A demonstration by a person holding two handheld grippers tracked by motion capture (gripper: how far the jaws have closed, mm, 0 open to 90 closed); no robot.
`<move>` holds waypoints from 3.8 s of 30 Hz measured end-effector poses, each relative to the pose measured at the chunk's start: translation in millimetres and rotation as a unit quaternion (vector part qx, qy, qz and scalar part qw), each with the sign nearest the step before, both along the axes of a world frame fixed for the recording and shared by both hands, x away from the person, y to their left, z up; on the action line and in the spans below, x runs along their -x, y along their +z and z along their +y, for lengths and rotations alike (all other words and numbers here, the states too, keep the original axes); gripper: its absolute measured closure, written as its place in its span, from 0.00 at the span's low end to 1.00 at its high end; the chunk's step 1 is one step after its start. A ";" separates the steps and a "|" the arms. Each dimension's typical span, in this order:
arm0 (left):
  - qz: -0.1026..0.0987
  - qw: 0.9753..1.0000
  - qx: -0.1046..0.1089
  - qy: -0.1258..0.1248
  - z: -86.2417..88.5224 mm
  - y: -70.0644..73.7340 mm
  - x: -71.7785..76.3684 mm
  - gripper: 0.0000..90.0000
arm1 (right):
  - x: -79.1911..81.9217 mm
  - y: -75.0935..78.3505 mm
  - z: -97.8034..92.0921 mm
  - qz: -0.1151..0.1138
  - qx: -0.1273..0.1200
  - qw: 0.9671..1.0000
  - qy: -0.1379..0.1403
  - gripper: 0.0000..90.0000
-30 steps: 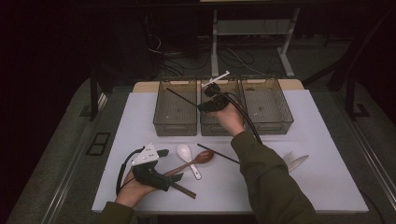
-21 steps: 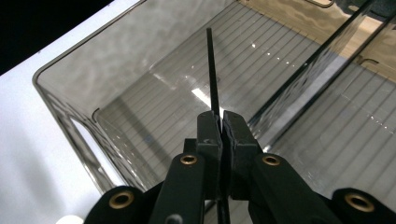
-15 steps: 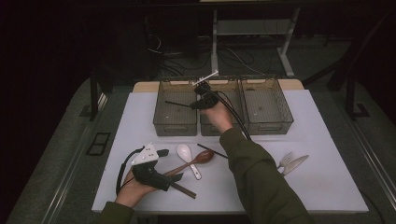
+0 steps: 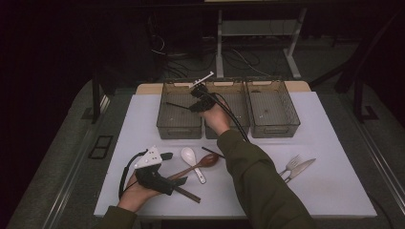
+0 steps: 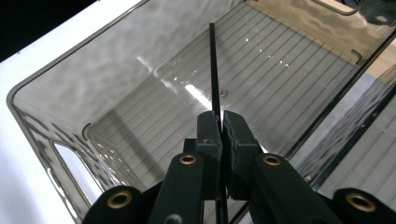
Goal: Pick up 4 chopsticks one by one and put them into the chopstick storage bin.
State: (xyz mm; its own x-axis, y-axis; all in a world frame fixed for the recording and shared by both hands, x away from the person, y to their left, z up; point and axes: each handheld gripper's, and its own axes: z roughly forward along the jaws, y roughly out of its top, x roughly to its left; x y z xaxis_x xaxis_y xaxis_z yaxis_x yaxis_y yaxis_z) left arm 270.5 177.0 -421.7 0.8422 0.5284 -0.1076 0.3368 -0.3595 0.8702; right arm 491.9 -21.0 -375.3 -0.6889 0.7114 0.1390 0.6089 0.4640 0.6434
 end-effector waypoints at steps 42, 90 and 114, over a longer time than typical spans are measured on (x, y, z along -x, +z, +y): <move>0.002 1.000 -0.017 -0.001 -2.4 -3.0 0.9 0.00 | 59.4 26.7 -100.2 -0.030 -0.098 0.992 0.073 0.43; 0.002 1.000 -0.028 -0.003 -3.5 -5.0 1.4 0.00 | 138.7 -12.5 -169.6 0.037 0.064 0.988 0.138 0.56; 0.003 1.000 -0.030 -0.005 -4.1 -5.4 1.3 0.00 | 139.9 -38.0 -135.8 0.113 0.219 0.948 0.203 0.89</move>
